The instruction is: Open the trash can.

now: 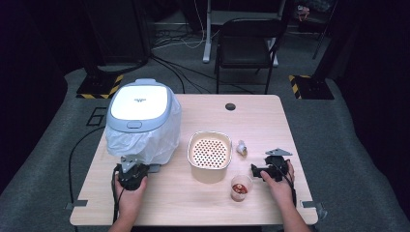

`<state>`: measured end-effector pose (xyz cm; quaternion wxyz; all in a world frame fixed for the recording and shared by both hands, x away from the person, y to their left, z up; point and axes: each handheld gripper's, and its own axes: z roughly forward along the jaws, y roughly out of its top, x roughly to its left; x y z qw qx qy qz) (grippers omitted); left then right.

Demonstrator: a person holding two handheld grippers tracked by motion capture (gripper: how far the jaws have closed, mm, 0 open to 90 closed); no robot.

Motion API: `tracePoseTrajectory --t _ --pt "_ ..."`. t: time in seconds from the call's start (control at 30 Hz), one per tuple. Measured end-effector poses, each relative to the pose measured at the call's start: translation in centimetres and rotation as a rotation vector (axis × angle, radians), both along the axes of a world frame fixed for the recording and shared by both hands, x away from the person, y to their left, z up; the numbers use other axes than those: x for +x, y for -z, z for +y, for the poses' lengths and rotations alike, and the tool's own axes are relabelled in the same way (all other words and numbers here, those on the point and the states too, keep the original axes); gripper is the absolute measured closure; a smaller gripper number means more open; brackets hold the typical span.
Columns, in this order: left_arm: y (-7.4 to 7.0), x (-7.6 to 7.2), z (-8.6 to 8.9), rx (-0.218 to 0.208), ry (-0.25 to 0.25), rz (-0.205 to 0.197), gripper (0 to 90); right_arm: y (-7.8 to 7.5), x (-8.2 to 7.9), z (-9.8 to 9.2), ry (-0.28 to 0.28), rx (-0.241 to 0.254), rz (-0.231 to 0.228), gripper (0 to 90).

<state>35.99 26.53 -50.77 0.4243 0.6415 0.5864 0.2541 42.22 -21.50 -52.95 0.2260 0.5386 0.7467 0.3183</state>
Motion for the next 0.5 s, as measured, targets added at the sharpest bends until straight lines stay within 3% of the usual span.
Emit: tracePoseTrajectory --t 0.03,0.07,0.17,0.2,0.37,0.4,0.5 --pt "0.0 0.0 0.0 0.0 0.0 0.0 81.5 0.0 0.0 0.0 0.0 0.0 0.0 0.0" --pt "0.1 0.2 0.3 0.059 0.027 -0.007 81.5 0.0 0.0 0.0 0.003 -0.002 -0.001 0.0" --pt "0.6 0.1 -0.5 0.066 0.022 -0.029 79.5 0.0 0.0 0.0 0.001 -0.002 0.0 0.0" --pt "0.6 0.0 -0.2 0.132 0.04 -0.03 79.8 0.0 0.0 0.0 -0.001 0.0 0.0 0.0" --pt "1.2 -0.1 -0.6 0.108 0.022 -0.058 79.9 0.0 0.0 0.0 0.0 0.0 0.0 0.0" --pt "1.3 -0.4 -0.6 0.152 0.035 -0.063 79.8 0.0 0.0 0.0 0.001 -0.002 -0.001 0.0" --pt "1.3 -0.4 -0.8 0.166 0.024 -0.071 78.1 0.0 0.0 0.0 -0.002 0.0 0.0 0.0"
